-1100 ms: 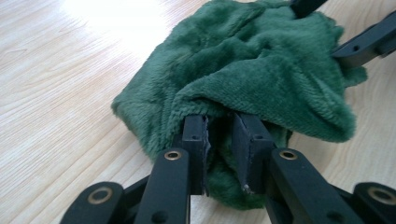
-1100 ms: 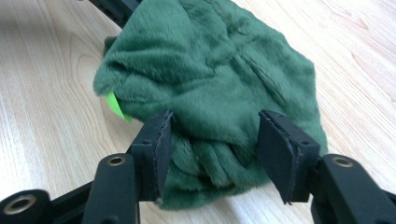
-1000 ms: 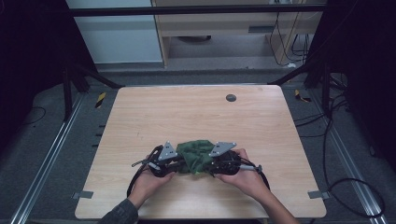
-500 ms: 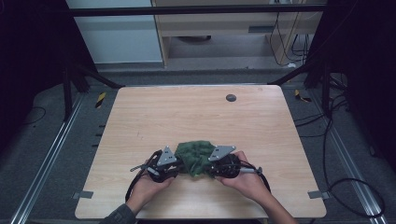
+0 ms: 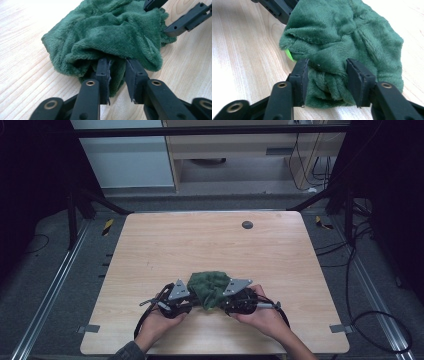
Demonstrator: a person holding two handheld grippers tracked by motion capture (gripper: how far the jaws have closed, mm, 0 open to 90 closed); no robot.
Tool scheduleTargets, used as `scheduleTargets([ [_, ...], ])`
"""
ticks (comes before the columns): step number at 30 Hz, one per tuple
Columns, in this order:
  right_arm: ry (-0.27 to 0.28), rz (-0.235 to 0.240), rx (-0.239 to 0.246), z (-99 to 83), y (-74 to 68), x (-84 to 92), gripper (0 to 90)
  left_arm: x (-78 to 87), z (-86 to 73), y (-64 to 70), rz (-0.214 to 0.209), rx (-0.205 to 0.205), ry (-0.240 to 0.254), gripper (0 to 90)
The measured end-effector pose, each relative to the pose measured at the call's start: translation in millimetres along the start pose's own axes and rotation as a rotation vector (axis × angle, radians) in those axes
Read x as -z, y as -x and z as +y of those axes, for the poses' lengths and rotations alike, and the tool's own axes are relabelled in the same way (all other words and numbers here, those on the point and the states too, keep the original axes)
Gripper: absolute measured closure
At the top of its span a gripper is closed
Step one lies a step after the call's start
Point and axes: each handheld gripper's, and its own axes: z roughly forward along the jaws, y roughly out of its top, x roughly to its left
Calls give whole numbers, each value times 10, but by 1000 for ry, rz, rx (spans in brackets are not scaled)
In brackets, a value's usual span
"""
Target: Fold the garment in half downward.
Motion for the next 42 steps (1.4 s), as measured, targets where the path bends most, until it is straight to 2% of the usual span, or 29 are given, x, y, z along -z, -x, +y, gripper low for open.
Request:
scheduleTargets([
  [4, -7, -5, -20, -11, -17, -1, 421, 15, 1, 11, 0, 9, 4, 687],
  [11, -5, -20, -15, -40, -57, 7, 337, 61, -13, 14, 11, 18, 2, 619],
  [23, -9, -21, -32, -107, -69, 69, 281, 129, -34, 3, 21, 38, 0, 529],
  [35, -20, -41, -70, -190, -27, 150, 181, 220, -87, -13, 28, 54, -9, 437],
  [42, -26, -64, -105, -276, 31, 226, 136, 258, -144, -100, 48, 86, -36, 328],
])
